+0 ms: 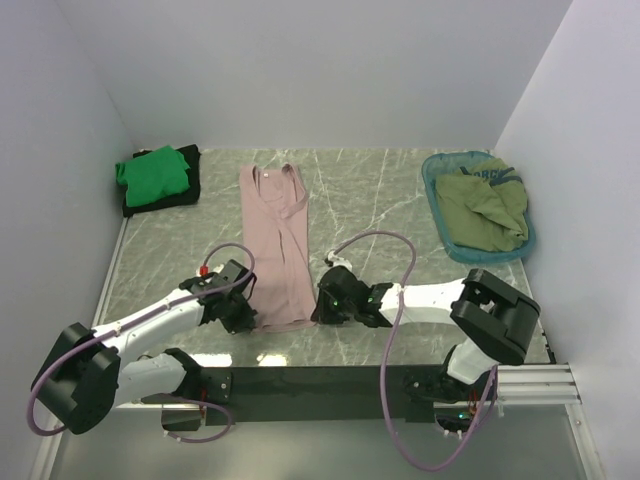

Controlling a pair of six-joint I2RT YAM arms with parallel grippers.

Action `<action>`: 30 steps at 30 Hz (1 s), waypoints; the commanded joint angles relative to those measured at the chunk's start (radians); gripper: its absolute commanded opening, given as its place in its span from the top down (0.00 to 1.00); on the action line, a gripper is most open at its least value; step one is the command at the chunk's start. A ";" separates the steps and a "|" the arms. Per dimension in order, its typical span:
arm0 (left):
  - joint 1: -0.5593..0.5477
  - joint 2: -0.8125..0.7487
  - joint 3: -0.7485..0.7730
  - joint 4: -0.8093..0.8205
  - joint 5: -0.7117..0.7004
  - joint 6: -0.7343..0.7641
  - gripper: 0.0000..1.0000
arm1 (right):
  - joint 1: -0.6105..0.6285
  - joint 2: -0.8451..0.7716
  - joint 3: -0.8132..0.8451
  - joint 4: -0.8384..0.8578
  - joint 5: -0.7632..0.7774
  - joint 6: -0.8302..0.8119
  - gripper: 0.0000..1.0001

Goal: Fold and stack the tank tops
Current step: Fold the tank top

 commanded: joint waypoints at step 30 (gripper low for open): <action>-0.164 -0.197 0.062 -0.349 -0.026 -0.135 0.00 | 0.118 -0.174 -0.096 -0.375 0.094 0.062 0.47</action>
